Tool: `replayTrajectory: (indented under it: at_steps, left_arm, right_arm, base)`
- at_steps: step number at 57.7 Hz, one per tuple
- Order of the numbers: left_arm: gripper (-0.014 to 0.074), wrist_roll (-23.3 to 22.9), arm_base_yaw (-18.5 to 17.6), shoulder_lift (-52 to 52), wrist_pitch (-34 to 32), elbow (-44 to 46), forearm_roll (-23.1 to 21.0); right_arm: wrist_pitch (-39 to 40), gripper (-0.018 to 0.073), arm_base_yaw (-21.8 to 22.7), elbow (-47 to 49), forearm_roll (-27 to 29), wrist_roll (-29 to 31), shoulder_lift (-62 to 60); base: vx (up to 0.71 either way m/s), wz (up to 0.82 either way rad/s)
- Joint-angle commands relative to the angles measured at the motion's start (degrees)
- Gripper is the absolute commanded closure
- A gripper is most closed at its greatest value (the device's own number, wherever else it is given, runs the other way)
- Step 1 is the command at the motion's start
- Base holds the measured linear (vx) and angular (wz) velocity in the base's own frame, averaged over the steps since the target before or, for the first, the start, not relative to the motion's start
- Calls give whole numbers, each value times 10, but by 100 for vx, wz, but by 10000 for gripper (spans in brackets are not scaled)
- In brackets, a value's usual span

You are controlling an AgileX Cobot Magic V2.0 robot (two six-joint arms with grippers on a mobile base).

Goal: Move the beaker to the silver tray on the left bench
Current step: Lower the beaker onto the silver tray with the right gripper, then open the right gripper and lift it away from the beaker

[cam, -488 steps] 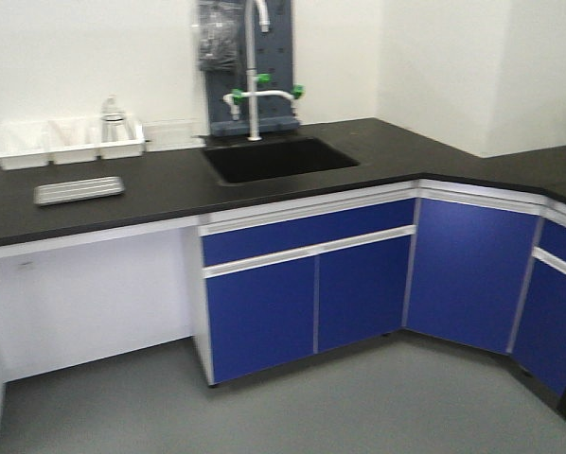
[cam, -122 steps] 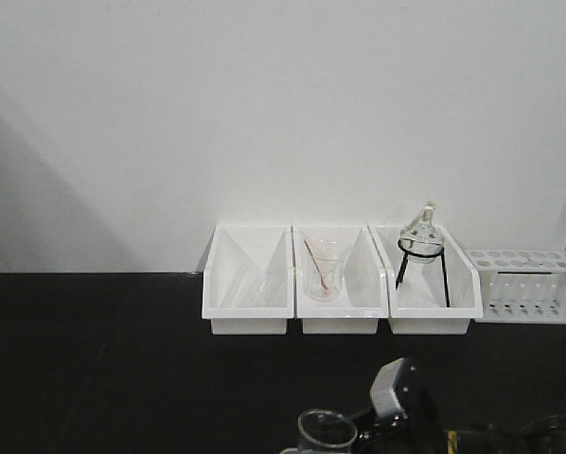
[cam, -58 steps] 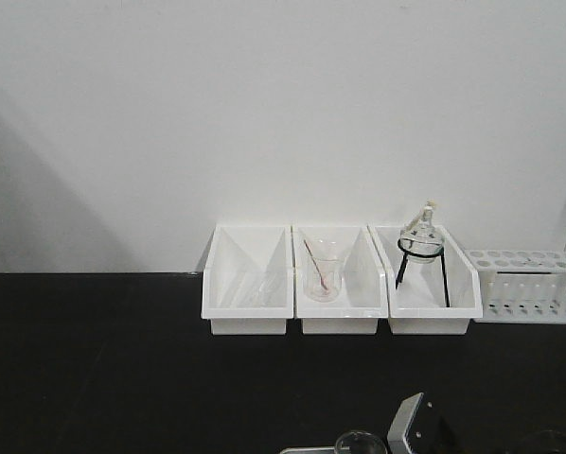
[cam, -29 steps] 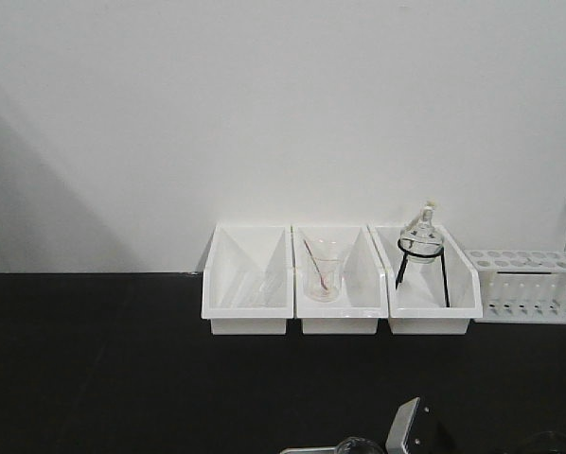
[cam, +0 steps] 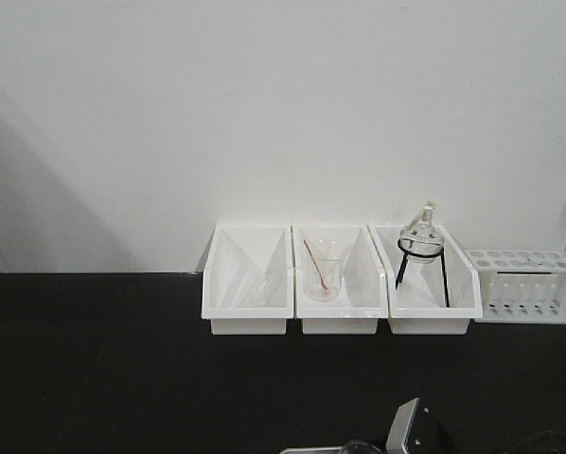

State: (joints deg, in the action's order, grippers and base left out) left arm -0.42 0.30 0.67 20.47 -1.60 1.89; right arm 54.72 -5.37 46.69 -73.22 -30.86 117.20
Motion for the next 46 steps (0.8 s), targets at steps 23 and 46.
replayTrajectory:
  at_steps: [23, 46]
  left_arm:
    - [595, -2, -4, 9, -45, -16, -1]
    - [595, -2, -4, 9, -45, -16, -1]
  right_arm:
    - [61, -90, 4, 11, 22, 2, -71]
    - [56, 111, 4, 11, 47, -45, -190]
  base:
    - [0, 0]
    - [0, 0]
